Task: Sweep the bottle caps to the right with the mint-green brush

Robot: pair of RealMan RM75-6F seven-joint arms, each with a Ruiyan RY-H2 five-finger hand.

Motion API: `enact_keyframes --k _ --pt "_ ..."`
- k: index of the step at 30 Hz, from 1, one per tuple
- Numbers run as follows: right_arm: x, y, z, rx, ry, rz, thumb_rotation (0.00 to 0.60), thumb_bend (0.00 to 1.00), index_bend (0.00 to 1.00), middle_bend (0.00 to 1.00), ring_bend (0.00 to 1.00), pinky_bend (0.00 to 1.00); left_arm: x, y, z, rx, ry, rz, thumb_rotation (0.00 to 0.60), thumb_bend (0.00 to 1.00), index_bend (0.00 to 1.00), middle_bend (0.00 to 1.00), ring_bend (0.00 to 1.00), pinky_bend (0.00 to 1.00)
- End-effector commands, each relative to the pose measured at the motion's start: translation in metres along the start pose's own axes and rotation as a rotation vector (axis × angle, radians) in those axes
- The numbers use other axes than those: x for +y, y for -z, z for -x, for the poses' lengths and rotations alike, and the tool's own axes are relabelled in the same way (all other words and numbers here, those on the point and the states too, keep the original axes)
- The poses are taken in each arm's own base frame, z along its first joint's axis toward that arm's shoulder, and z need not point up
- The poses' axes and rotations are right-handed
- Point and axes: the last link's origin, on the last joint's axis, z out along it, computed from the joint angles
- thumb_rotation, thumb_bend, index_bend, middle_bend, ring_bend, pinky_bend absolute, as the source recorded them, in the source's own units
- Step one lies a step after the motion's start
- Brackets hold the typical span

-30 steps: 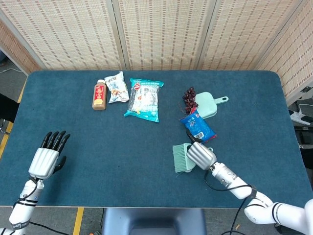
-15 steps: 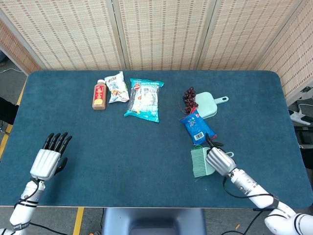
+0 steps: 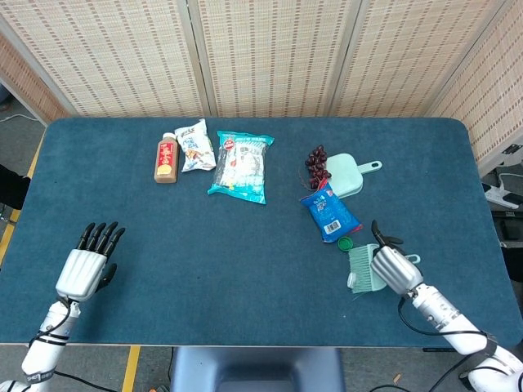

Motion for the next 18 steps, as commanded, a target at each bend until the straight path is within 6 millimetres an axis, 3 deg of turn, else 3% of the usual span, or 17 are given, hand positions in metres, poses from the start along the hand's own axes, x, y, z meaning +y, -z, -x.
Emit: enact_keyframes --k 1,13,18 --pt "0.003 0.008 0.007 -0.012 0.031 0.002 0.6 0.39 1.0 0.87 0.55 0.11 0.001 0.0 0.0 -0.001 -0.001 0.0 0.6 0.45 0.0 0.0 0.0 0.01" --pt "0.021 0.055 0.042 -0.109 0.093 0.023 0.6 0.39 1.0 0.87 0.55 0.11 0.005 -0.001 0.004 -0.011 -0.007 0.003 0.6 0.45 0.0 0.0 0.0 0.01" --pt "0.025 0.065 0.047 -0.121 -0.004 0.062 0.6 0.39 1.0 0.87 0.55 0.11 0.007 -0.002 0.006 -0.018 -0.011 0.007 0.6 0.45 0.0 0.0 0.0 0.01"
